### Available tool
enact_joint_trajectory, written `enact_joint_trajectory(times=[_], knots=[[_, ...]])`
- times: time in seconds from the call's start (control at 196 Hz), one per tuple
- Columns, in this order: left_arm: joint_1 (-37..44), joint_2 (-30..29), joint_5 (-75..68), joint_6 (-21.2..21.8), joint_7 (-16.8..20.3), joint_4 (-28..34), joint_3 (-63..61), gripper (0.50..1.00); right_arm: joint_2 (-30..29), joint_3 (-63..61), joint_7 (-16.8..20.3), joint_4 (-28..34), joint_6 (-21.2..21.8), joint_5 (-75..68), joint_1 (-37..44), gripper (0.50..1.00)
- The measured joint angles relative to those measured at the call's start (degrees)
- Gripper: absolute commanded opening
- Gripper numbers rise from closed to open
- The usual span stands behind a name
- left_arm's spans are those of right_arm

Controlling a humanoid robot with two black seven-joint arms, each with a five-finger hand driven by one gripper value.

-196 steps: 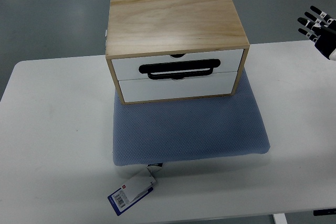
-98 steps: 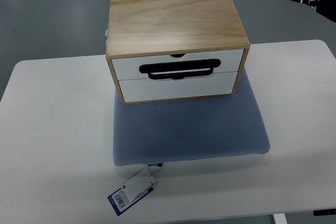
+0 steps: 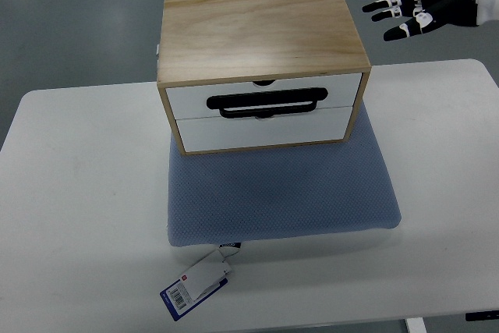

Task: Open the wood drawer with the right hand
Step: 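Move the right hand over the cabinet top toward the upper drawer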

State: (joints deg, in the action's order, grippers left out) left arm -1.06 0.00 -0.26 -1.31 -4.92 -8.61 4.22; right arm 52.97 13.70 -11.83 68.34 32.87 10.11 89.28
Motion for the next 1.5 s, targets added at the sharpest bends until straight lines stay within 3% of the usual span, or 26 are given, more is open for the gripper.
enact_joint_trajectory(times=[0.322, 0.812, 1.175, 1.502], knots=[[0.0, 0.0, 0.0, 0.0, 0.0, 0.0, 0.0, 1.000, -2.2, 4.4, 2.5, 6.7, 0.1, 4.8, 6.4, 0.932], [0.0, 0.0, 0.0, 0.0, 0.0, 0.0, 0.0, 1.000, -9.1, 7.3, 8.0, 7.4, -1.3, 6.7, 16.4, 0.930], [0.0, 0.0, 0.0, 0.0, 0.0, 0.0, 0.0, 1.000, -14.5, 20.1, 8.5, 7.3, -2.3, 5.6, 28.7, 0.930], [0.0, 0.0, 0.0, 0.0, 0.0, 0.0, 0.0, 1.000, -22.5, 28.5, 7.9, 7.3, -0.8, -5.7, 37.3, 0.934]])
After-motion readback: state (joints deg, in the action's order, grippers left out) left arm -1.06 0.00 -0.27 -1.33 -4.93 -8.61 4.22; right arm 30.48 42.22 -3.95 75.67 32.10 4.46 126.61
